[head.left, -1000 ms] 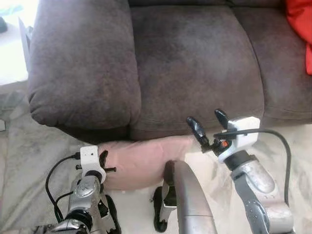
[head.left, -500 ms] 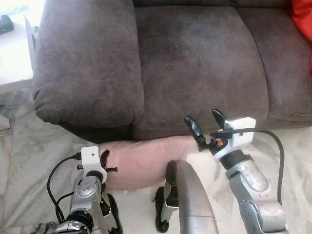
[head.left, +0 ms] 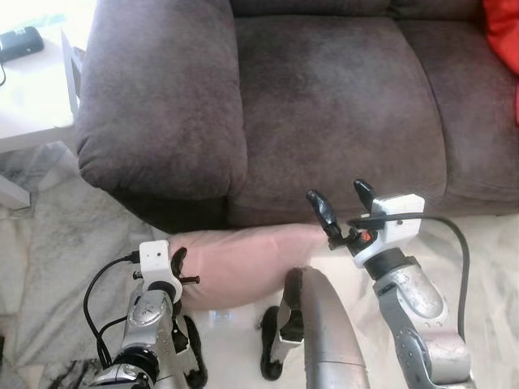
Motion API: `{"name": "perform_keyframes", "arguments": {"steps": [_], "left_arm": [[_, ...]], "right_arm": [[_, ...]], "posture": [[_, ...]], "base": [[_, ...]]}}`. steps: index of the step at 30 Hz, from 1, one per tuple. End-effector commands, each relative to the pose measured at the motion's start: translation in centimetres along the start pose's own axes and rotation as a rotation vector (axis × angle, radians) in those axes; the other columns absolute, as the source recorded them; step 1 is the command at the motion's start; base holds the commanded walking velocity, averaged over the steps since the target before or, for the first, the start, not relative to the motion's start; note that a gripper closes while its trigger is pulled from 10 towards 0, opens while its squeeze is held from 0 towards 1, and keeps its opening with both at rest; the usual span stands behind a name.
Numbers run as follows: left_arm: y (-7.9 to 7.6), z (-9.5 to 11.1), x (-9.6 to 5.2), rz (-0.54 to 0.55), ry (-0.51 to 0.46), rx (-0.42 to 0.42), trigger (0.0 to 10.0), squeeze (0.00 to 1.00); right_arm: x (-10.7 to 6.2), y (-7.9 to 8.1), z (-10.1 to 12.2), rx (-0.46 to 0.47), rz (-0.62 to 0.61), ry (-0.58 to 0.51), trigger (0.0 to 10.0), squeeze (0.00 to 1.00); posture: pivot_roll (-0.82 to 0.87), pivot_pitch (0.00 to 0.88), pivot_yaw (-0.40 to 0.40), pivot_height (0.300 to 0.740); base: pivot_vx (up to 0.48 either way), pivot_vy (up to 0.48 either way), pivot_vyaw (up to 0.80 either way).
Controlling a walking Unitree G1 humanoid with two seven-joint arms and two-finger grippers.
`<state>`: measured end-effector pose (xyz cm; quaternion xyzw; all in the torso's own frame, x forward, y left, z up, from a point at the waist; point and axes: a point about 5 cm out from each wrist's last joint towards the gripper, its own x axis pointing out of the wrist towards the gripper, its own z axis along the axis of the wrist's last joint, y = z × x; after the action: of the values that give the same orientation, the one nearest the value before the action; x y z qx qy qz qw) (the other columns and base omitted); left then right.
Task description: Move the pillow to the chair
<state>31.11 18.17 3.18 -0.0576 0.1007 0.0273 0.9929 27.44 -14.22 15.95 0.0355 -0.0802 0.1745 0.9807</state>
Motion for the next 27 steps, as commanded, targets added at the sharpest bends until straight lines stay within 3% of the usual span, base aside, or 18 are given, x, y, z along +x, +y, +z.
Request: {"name": "perform_keyframes", "arguments": {"steps": [1,17,27], "left_arm": [[0.7,-1.2,-0.7,0.035,0.040,-0.021,10.0,0.00],[0.8,-0.4,-0.2,0.030,0.022,-0.016,10.0,0.00],[0.9,0.8,0.4,0.026,-0.007,-0.014,10.0,0.00]], "right_arm": [[-0.4,-0.3,-0.8,0.002,-0.015,0.030,10.0,0.00],[0.4,-0.3,-1.5,0.006,-0.017,0.031,10.0,0.00],[1.5,-1.1,-1.8,-0.015,-0.032,0.017,10.0,0.00]], "posture": [[-0.10,0.366,-0.076,0.542],[-0.08,0.327,-0.065,0.542],[-0.07,0.242,-0.051,0.542]], "base": [[-0.281,0.000,0.00],[-0.280,0.000,0.00],[-0.284,0.000,0.00]]}}
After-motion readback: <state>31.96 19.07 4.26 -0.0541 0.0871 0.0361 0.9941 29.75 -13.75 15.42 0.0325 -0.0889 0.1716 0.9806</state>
